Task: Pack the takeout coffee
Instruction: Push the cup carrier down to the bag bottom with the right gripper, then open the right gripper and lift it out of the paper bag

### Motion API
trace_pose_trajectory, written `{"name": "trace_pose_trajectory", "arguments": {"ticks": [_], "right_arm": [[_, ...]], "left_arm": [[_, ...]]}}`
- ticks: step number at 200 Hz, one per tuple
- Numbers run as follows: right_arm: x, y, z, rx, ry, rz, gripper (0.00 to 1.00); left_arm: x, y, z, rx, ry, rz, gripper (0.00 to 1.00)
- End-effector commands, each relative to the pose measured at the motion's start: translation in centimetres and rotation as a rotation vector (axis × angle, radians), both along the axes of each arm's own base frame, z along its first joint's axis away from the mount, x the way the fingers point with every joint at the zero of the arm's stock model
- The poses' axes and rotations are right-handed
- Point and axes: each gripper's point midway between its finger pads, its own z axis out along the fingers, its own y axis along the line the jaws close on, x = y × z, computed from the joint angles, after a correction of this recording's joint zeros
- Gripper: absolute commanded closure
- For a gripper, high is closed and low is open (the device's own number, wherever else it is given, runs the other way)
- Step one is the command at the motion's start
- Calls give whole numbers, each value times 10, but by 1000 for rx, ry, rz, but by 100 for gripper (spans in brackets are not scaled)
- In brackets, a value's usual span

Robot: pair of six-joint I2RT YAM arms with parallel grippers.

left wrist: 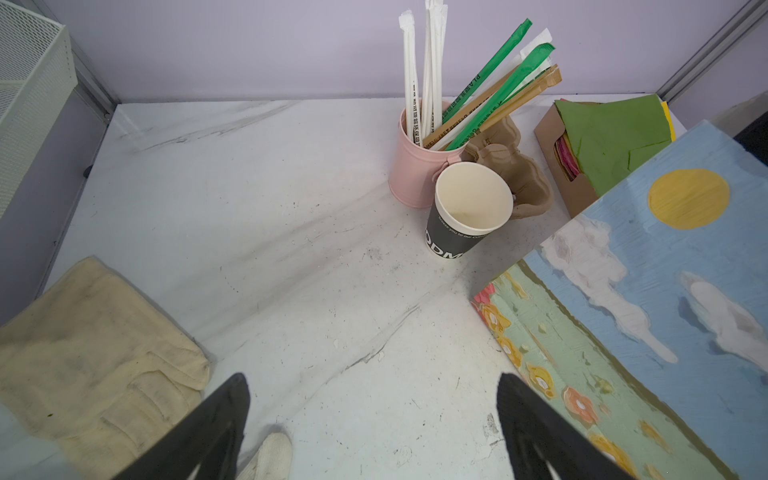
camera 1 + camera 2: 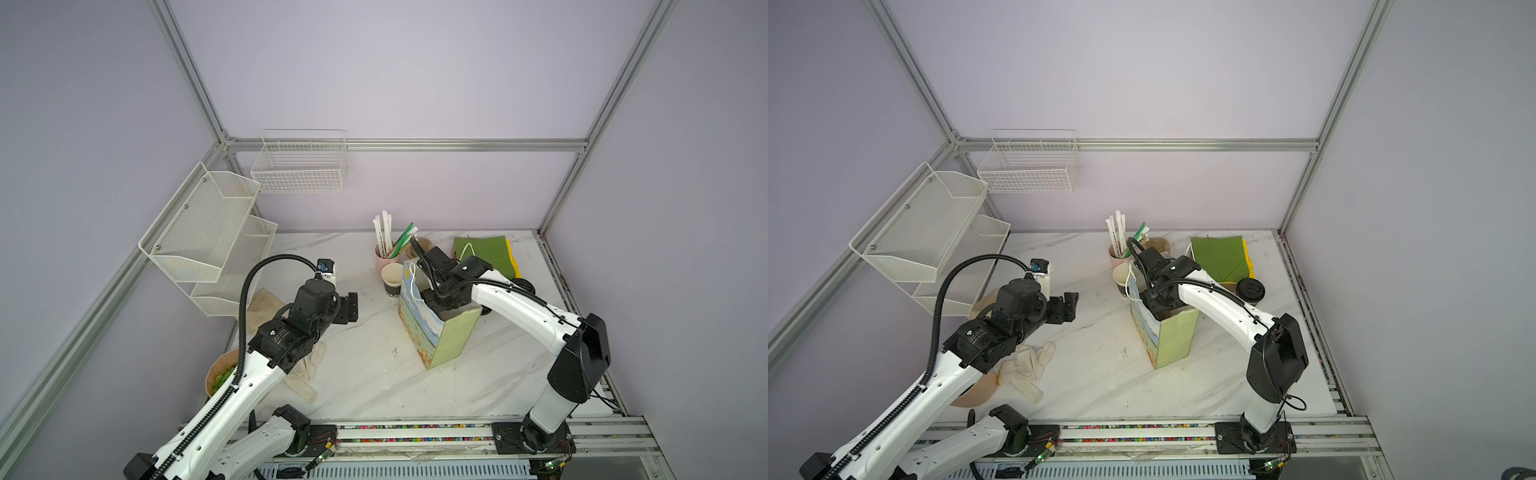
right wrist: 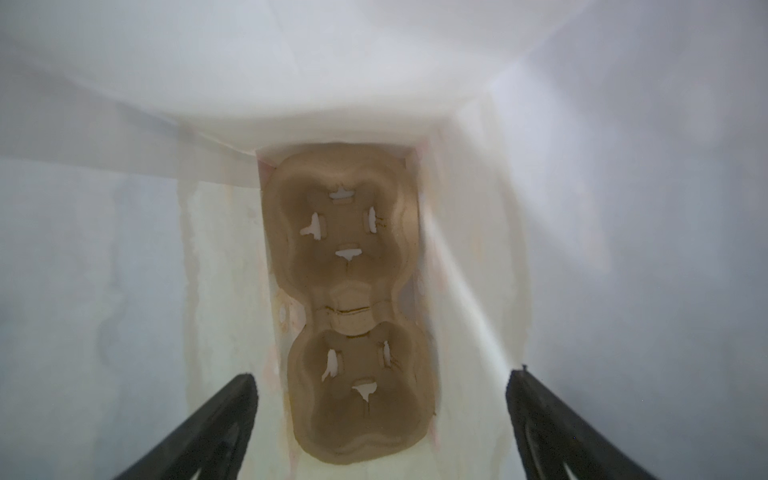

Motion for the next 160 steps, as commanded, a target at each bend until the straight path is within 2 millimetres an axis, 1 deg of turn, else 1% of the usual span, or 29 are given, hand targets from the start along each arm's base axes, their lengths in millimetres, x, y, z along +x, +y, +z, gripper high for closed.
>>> {"name": "trace_pose_trajectory", "arguments": {"ticks": [1, 36, 80, 116, 140, 160], "right_arm": [[2, -7, 20, 11, -40, -35, 3], [6, -5, 38, 33, -84, -28, 3], [5, -1, 48, 76, -97, -15, 3], [4, 6, 68, 135, -117, -4, 3], [3, 11, 79, 174, -123, 9, 6], [4, 10, 81, 165, -126, 4, 12]], "left_arm": [[2, 2, 2, 10, -10, -3, 8], [2, 1, 1, 11, -8, -5, 8], [2, 2, 2, 12, -12, -6, 8], [2, 2, 4, 12, -18, -7, 8], [1, 3, 6, 7, -30, -7, 8], [0, 4, 8, 2, -38, -6, 8]]}}
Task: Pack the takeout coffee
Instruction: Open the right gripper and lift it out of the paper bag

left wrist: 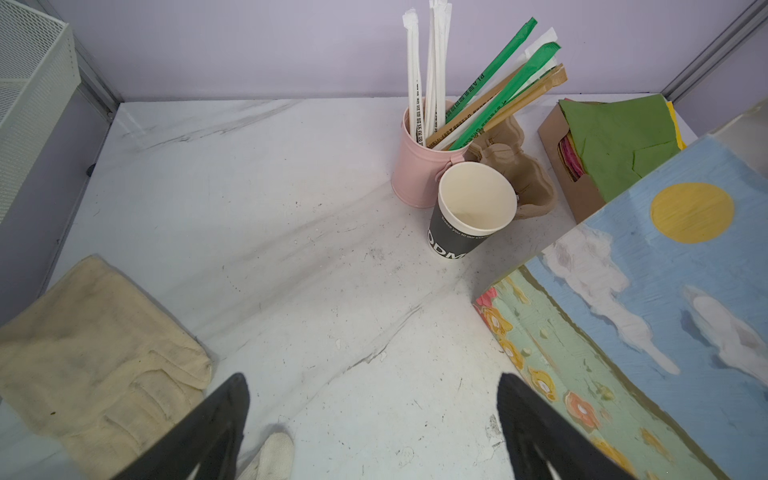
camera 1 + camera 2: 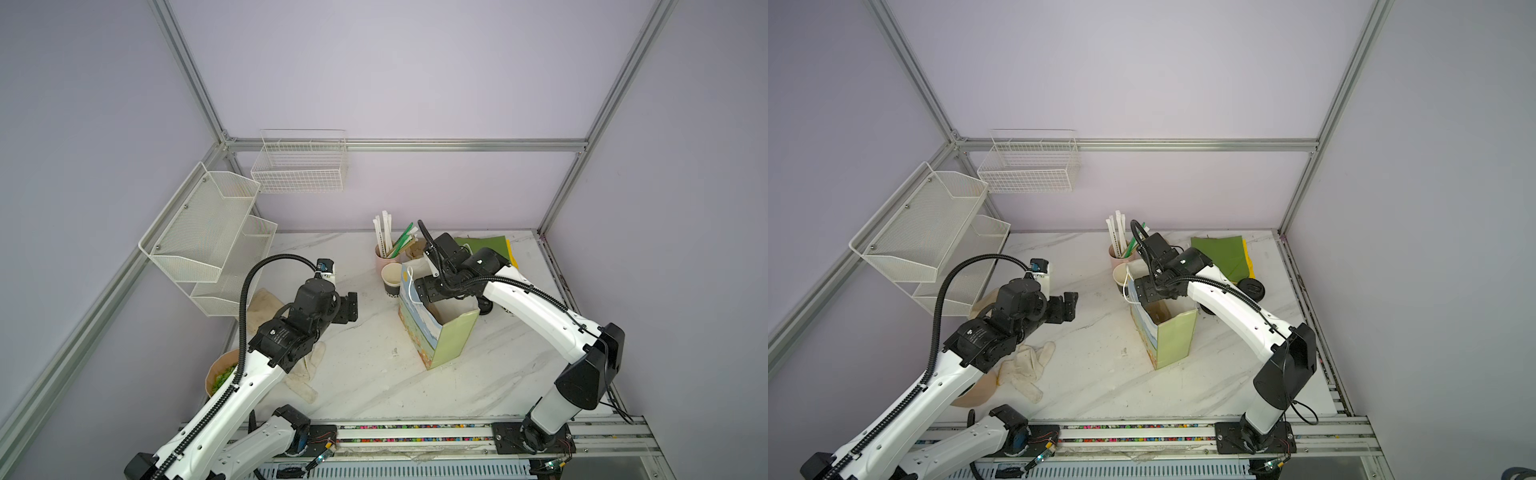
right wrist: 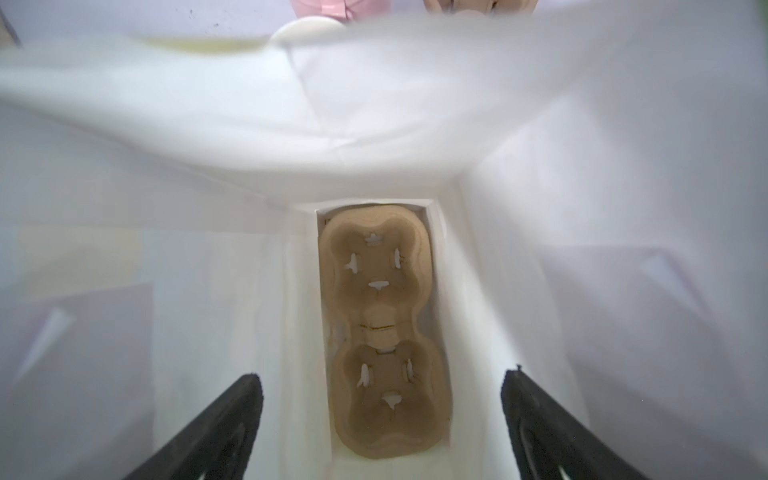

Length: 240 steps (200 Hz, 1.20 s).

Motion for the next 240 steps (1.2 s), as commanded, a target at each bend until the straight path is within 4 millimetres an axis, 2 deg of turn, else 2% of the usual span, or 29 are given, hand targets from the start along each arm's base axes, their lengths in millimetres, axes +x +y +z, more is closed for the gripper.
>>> {"name": "trace_pose_trajectory", "arguments": {"ticks": [1, 19, 40, 96, 127, 133, 139, 167, 194, 240], "right_arm": [[-4, -4, 20, 28, -20, -5, 13], [-5, -6, 23, 23, -20, -7, 18], [-4, -6, 37, 48, -48, -8, 19], [-1, -4, 76, 119, -139, -9, 15], [0, -5, 116, 182, -222, -7, 5], [-1, -6, 124, 198, -239, -6, 3], [-1, -6, 135, 217, -263, -6, 3], [-3, -15, 184, 316, -389, -37, 3], [-4, -40, 221, 344, -511, -134, 3], [-7, -92, 238, 340, -599, -390, 3]], "left_arm": [[0, 2, 9, 0, -39, -11, 8], [-1, 2, 10, -3, -45, -12, 8], [-1, 2, 11, -6, -51, -16, 8], [-1, 0, 11, -14, -50, -24, 8], [-1, 1, 12, -21, -57, -21, 6], [-1, 1, 12, -23, -58, -19, 3], [-1, 2, 12, -29, -60, -14, 0], [0, -4, 17, -80, -79, -43, 0], [1, -8, 25, -155, -119, -61, 0], [-2, -13, 57, -301, -221, -68, 0]]}}
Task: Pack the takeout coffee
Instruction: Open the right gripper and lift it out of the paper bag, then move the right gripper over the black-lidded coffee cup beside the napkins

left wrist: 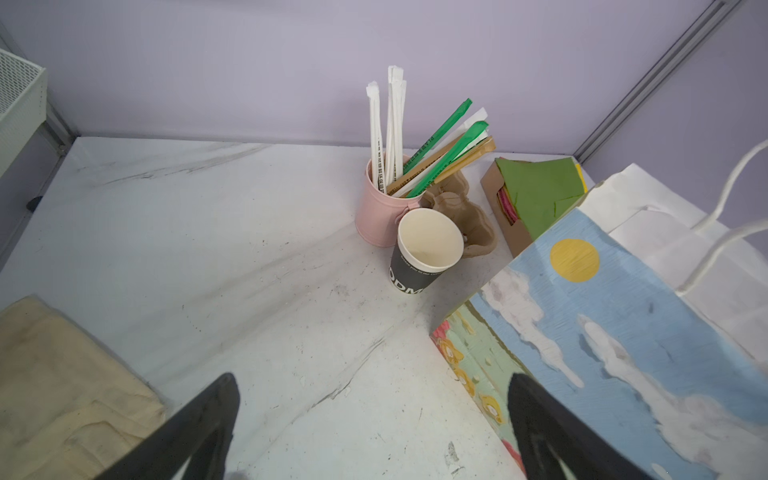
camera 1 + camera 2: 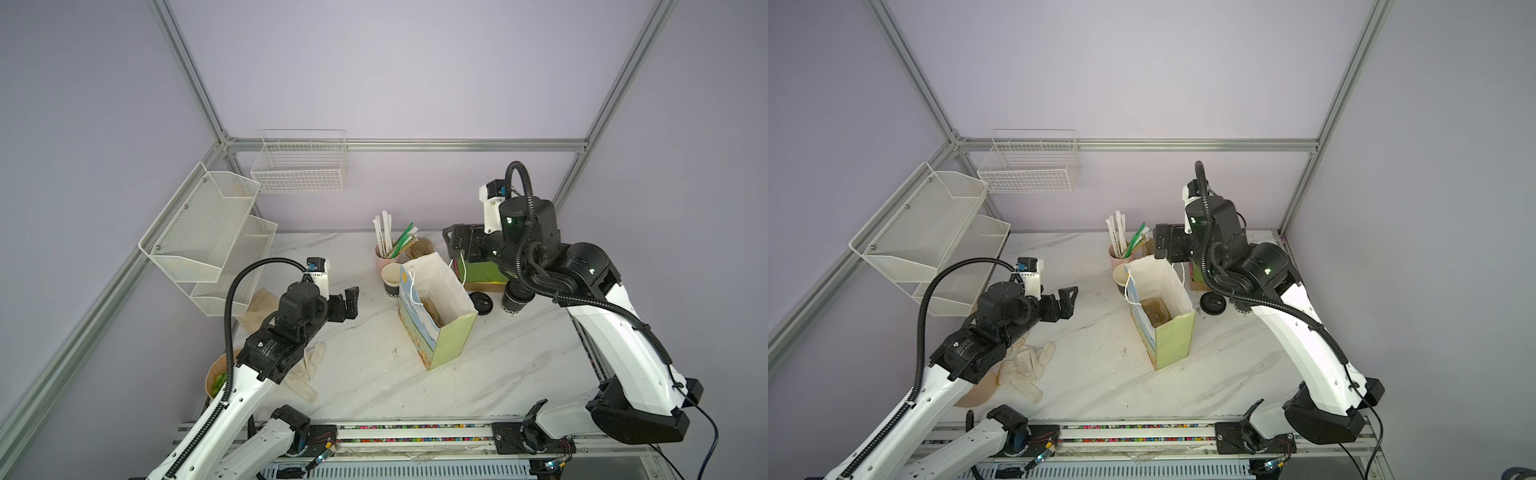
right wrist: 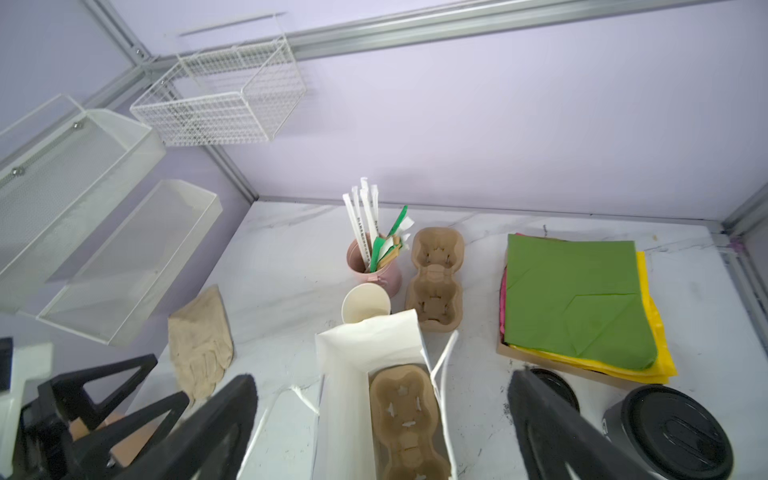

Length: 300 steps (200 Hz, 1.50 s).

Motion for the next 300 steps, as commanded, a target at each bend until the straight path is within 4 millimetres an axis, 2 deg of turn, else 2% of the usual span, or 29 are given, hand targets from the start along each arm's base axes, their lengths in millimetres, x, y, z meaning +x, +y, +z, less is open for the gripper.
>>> {"name": "trace_pose_trajectory", "arguments": {"ticks": [1, 7, 12, 28, 38, 55, 79, 89, 94, 126, 133, 161, 180, 201, 206, 211, 231, 260, 283, 300], "right_arm": [[4, -34, 6, 35, -29, -197, 3], [7, -43, 2, 37, -24, -256, 3], [-1, -57, 9, 69, -41, -298, 3], [-7, -77, 9, 109, -53, -385, 3], [-10, -83, 10, 129, -53, -395, 3], [-6, -81, 4, 144, -4, -350, 3], [2, -74, -35, 83, 169, -293, 3], [1, -77, -47, 50, 210, -307, 3], [7, -76, -59, 21, 241, -319, 3], [10, -95, -95, -30, 319, -396, 3], [3, -103, -91, -7, 306, -415, 3], [-7, -119, -112, 29, 381, -511, 3], [-12, -122, -131, 12, 456, -533, 3], [-7, -120, -150, 24, 556, -498, 3], [-8, -122, -149, 33, 567, -495, 3], [-3, -124, -158, 15, 610, -507, 3], [3, -131, -171, -4, 690, -483, 3], [8, -146, -190, -25, 766, -514, 3], [14, -161, -195, -19, 782, -552, 5], [19, -182, -199, -7, 794, -613, 7]], "left_arm": [[1, -6, 23, -133, -82, -10, 0], [1, -6, 28, -155, -96, -4, 0], [1, -6, 33, -170, -109, -2, 0], [3, -6, 47, -199, -149, 4, 0], [6, -8, 55, -207, -162, -3, 0], [13, -17, 65, -221, -168, -27, 0], [25, -27, 75, -236, -162, -46, 0], [29, -30, 79, -249, -166, -48, 0], [31, -31, 82, -255, -170, -49, 0], [38, -33, 93, -254, -219, -53, 0], [39, -32, 95, -243, -223, -49, 0], [44, -30, 92, -200, -215, -34, 0], [45, -31, 87, -185, -207, -35, 0], [47, -30, 80, -169, -198, -34, 0], [46, -30, 79, -165, -197, -35, 0], [46, -30, 78, -163, -195, -33, 0], [46, -28, 71, -151, -190, -24, 0], [48, -25, 59, -139, -171, -5, 0], [50, -26, 50, -132, -150, -4, 0], [51, -28, 44, -128, -132, -6, 0]]}}
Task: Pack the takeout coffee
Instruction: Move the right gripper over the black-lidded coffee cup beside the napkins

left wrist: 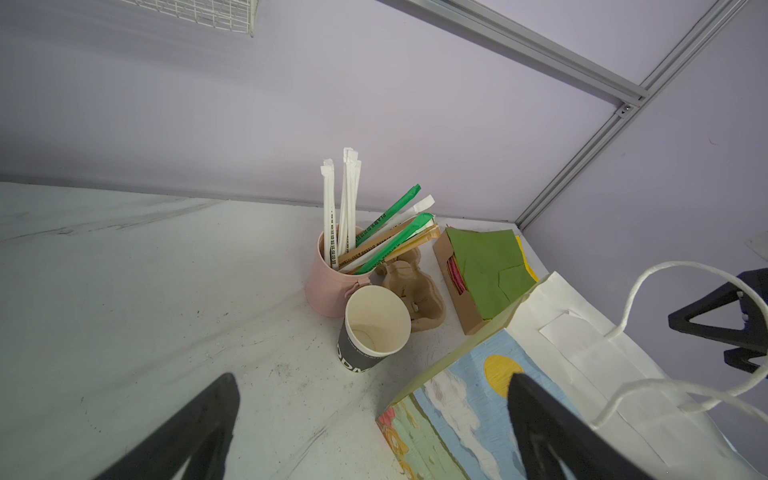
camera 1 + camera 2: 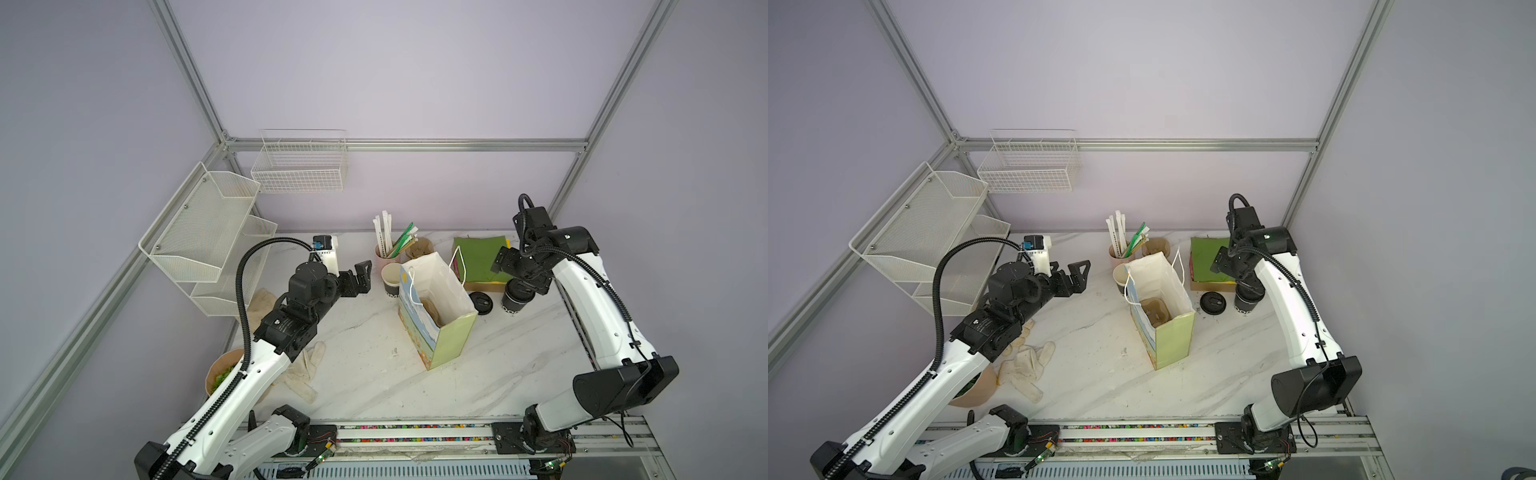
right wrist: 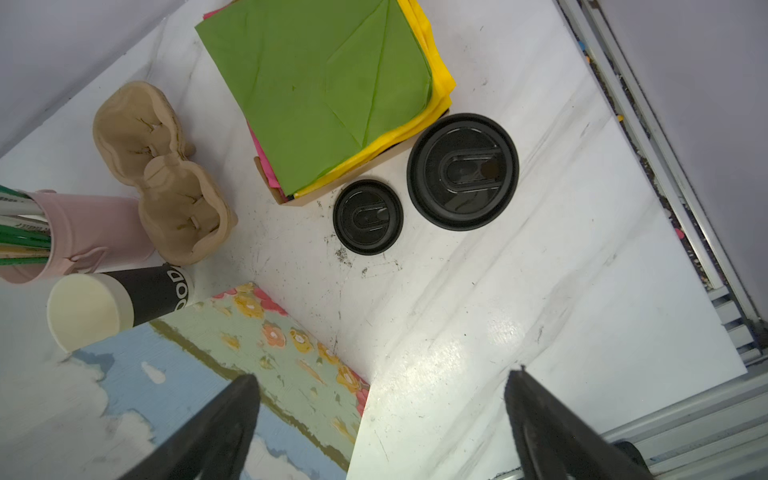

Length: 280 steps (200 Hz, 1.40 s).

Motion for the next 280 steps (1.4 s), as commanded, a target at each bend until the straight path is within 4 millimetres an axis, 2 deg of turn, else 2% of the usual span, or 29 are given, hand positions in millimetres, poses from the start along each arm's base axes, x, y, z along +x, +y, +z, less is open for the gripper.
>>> {"name": "trace_pose_trajectory", "arguments": {"ticks": [1, 30, 100, 145, 187, 228, 280], "right_arm": [[-6, -23, -5, -12, 53, -48, 7], [-1, -52, -28, -45, 122, -114, 7], [30, -51, -63, 3, 188, -85, 6], [41, -61, -86, 53, 232, -113, 6], [50, -66, -93, 55, 233, -130, 9], [58, -62, -102, 91, 241, -119, 15], [59, -68, -115, 89, 276, -137, 15]], "left_arm": [[4, 2, 11, -4, -38, 11, 0], [3, -1, 7, -8, -25, -4, 0], [3, 1, 4, 4, -15, 5, 0], [3, 0, 1, 9, -6, -2, 0], [3, 1, 2, 13, -12, 3, 0], [3, 0, 0, 15, -5, -2, 0], [4, 1, -1, 19, -3, -1, 0]]}}
